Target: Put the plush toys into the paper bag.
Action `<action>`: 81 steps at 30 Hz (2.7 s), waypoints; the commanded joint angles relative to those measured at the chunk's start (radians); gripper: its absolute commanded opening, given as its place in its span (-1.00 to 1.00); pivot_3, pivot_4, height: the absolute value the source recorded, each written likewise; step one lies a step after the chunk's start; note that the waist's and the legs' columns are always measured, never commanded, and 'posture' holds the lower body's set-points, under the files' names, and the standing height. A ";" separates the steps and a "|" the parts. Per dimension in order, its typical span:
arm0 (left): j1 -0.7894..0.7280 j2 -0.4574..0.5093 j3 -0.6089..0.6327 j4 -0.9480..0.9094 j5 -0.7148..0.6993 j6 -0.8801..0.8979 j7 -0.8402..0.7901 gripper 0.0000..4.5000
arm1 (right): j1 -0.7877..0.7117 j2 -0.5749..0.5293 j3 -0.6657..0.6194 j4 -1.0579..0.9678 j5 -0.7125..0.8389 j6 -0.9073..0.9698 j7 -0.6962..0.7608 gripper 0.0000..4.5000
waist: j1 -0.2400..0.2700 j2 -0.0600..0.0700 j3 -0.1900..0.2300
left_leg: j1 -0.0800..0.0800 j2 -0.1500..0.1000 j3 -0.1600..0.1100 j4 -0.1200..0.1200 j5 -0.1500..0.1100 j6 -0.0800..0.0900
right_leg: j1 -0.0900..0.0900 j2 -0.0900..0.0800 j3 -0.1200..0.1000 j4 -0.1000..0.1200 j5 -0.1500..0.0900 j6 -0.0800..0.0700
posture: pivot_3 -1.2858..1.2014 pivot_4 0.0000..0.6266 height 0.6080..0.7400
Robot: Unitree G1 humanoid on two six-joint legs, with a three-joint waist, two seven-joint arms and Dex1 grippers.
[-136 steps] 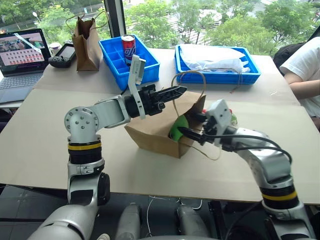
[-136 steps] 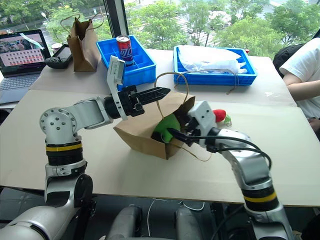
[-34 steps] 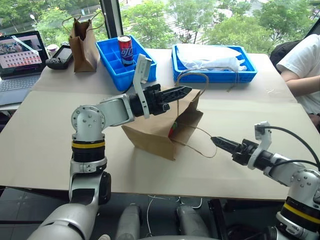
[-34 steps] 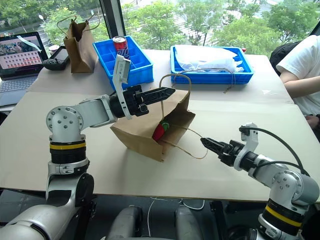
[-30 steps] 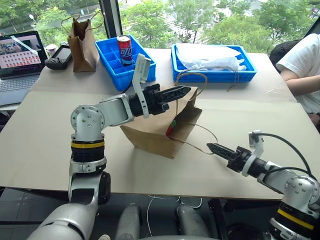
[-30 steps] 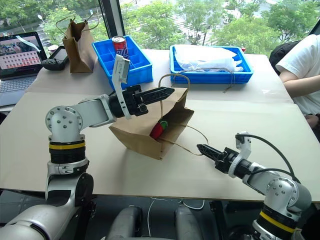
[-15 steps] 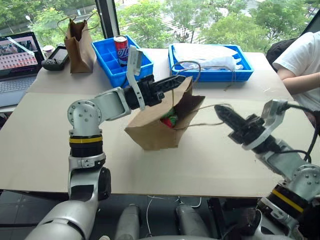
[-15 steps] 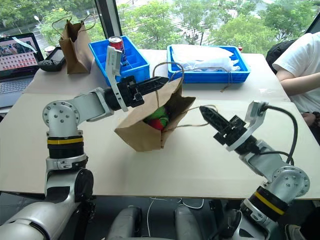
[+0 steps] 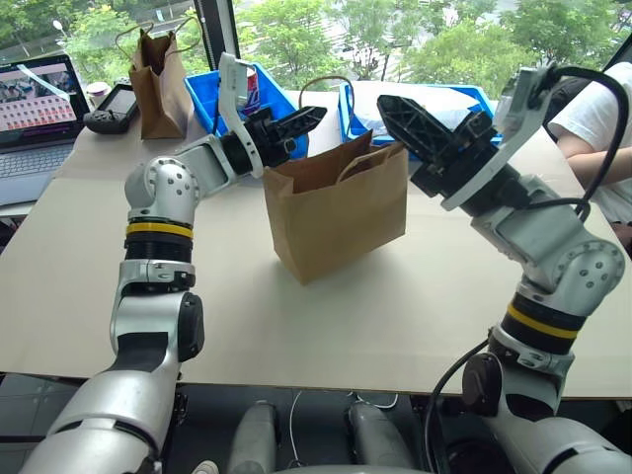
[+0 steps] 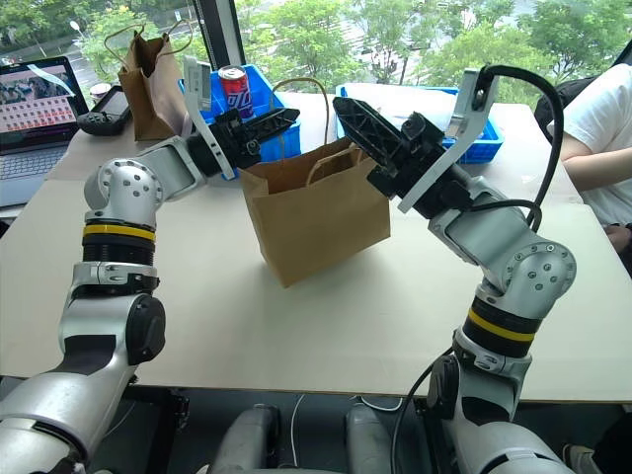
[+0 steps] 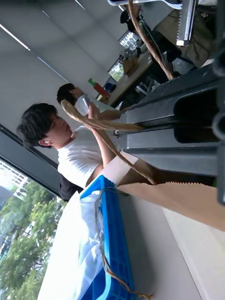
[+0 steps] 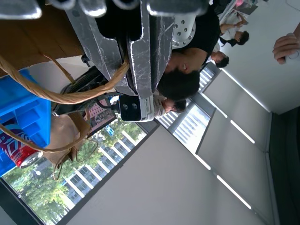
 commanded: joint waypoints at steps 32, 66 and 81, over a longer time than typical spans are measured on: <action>0.064 0.114 0.085 -0.289 -0.181 0.305 -0.224 1.00 | 0.340 -0.504 0.085 -0.157 0.185 -0.077 0.076 -0.03 | -0.003 0.000 0.000 | 0.002 0.000 0.000 0.001 0.000 0.000 | 0.001 0.001 0.000 0.001 0.000 0.000 | 0.03 -0.52 0.73; 0.556 0.411 -0.042 -0.513 0.099 -0.194 -0.648 1.00 | 0.893 -0.755 -0.175 -0.487 -0.579 -0.098 0.697 0.38 | 0.001 -0.001 0.001 | 0.006 0.001 0.002 0.002 0.001 0.001 | 0.004 0.001 0.002 0.000 -0.001 0.001 | 0.03 -0.52 0.73; 0.612 0.220 -0.133 -0.605 0.202 -0.306 -0.424 1.00 | 0.659 -0.449 0.255 -0.465 -0.883 -0.204 0.567 -0.96 | 0.021 -0.003 0.002 | 0.007 0.002 0.003 0.003 0.001 0.001 | 0.005 0.002 0.002 0.001 0.000 0.000 | 0.03 -0.52 0.73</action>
